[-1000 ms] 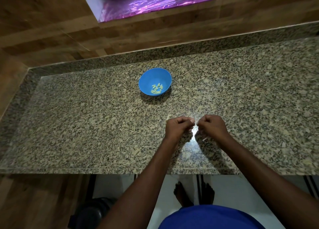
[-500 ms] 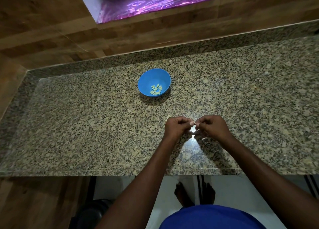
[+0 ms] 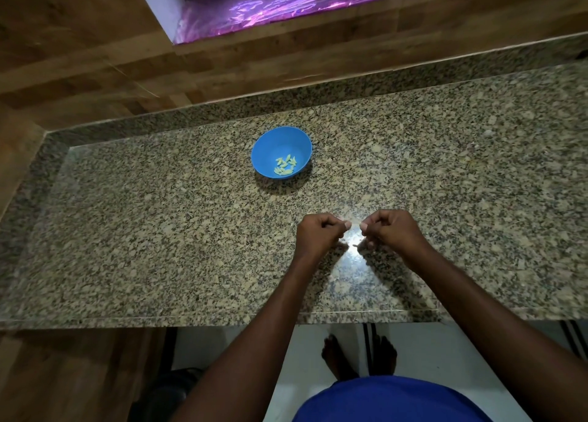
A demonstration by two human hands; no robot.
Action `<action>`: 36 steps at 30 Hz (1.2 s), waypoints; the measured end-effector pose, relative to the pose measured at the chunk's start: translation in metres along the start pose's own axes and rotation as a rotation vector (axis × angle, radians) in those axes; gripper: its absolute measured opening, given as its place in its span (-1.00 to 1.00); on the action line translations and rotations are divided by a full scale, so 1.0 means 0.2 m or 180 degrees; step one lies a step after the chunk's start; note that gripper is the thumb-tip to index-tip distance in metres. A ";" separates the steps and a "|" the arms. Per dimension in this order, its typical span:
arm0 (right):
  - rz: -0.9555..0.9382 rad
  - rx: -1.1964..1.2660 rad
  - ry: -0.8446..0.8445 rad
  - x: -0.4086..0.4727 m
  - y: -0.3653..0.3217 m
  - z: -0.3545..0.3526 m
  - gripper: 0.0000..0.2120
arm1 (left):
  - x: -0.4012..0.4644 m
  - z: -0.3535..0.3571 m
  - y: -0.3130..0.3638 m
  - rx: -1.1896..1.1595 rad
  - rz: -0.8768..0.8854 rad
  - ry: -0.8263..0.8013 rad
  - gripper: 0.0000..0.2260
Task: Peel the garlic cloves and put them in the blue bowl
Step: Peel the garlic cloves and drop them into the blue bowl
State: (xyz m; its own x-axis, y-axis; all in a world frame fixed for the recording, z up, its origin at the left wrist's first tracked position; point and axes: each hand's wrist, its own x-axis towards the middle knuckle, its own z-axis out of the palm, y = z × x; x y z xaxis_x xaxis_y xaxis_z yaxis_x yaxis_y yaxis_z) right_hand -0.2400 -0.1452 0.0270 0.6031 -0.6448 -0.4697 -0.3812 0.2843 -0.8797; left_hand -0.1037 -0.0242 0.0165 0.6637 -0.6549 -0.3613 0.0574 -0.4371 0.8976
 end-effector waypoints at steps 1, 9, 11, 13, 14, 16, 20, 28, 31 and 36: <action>-0.0075 -0.0106 0.0045 0.00 0.00 0.00 -0.93 | 0.00 0.00 0.00 0.0016 -0.0051 -0.0009 -0.82; -0.0442 -0.0626 0.0368 0.00 0.00 0.02 -0.89 | -0.02 0.04 0.05 -0.0823 -0.0514 -0.0500 -0.89; -0.0471 -0.0661 0.0399 0.01 0.01 0.02 -0.87 | -0.02 0.04 0.05 -0.0880 -0.0511 -0.0483 -0.93; -0.0493 -0.0653 0.0352 0.00 0.01 0.01 -0.89 | -0.01 0.05 0.05 -0.0729 -0.0419 -0.0374 -0.96; -0.0484 -0.0632 0.0301 0.00 0.01 0.01 -0.91 | 0.00 0.05 0.04 -0.0643 -0.0383 -0.0325 -0.97; -0.0411 -0.0495 0.0183 0.00 0.01 0.01 -0.93 | 0.01 0.06 0.02 -0.0547 -0.0352 -0.0293 -0.98; -0.0049 0.0008 0.0019 0.00 0.03 0.00 -0.88 | 0.02 0.07 -0.02 -0.0326 -0.0268 -0.0226 -0.86; 0.0439 0.0129 0.0332 0.06 0.08 0.01 -0.84 | 0.14 0.14 -0.06 -0.0389 -0.0705 0.0080 -0.84; 0.0577 0.0090 0.0399 0.08 0.12 0.00 -0.81 | 0.23 0.18 -0.04 0.0116 -0.0478 0.0444 -0.86; 0.0663 0.0384 0.0531 0.10 0.13 0.00 -0.84 | 0.33 0.20 0.00 0.0719 -0.0082 0.0560 -0.92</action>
State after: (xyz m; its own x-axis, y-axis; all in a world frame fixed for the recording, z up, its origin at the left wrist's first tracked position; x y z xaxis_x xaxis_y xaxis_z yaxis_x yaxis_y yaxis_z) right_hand -0.2371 -0.1504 -0.0050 0.3932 -0.6685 -0.6312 -0.3925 0.4988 -0.7728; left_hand -0.0904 -0.0921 -0.0166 0.7845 -0.5334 -0.3163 -0.0786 -0.5915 0.8025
